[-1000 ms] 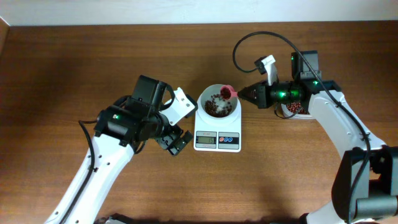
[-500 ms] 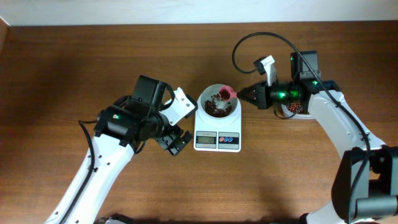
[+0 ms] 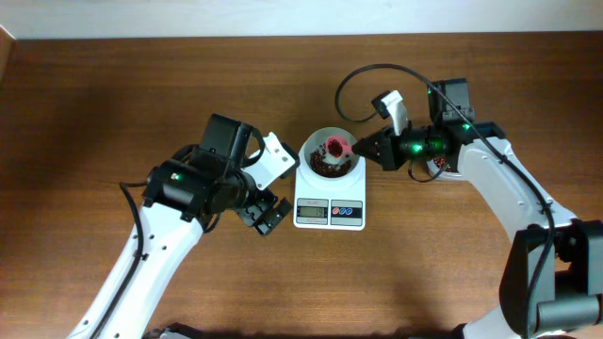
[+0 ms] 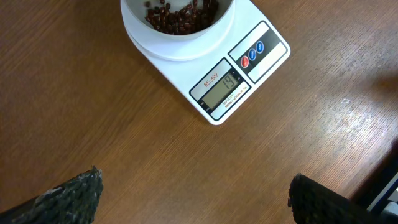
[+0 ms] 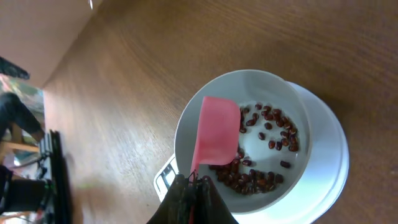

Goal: Scoop and weigh 50g on scale
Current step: 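Tilt the scoop to pour beans into the bowl, right gripper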

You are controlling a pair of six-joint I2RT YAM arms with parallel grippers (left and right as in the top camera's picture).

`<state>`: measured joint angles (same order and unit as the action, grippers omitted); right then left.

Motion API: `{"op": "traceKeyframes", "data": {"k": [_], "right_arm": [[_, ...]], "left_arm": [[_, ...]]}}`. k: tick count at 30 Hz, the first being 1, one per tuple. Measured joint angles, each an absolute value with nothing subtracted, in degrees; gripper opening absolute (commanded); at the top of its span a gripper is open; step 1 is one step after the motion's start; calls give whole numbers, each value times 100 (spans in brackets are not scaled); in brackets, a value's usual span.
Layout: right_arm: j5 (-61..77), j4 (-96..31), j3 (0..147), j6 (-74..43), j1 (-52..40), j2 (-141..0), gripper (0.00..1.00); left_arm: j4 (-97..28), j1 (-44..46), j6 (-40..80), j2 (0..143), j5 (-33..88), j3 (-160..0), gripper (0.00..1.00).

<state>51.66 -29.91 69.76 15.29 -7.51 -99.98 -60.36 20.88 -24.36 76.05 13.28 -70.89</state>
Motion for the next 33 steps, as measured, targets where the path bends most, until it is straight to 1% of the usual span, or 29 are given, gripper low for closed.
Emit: {"op": "traceKeyframes", "data": {"k": [4,16,33], "right_arm": [[5166,-2991,6976,2115,-751,-9998,4],[4991,-2783,6976,2718,-751,-9998,4],[4915,-2755,6976,3057,-751,-9998,4]], "left_arm": [[-6036,2088,-2436,7605,1328,-7091,99],[-6036,2088,-2436,7605,1328,-7091,99],[-6036,2088,-2436,7605,1328,-7089,99]]}}
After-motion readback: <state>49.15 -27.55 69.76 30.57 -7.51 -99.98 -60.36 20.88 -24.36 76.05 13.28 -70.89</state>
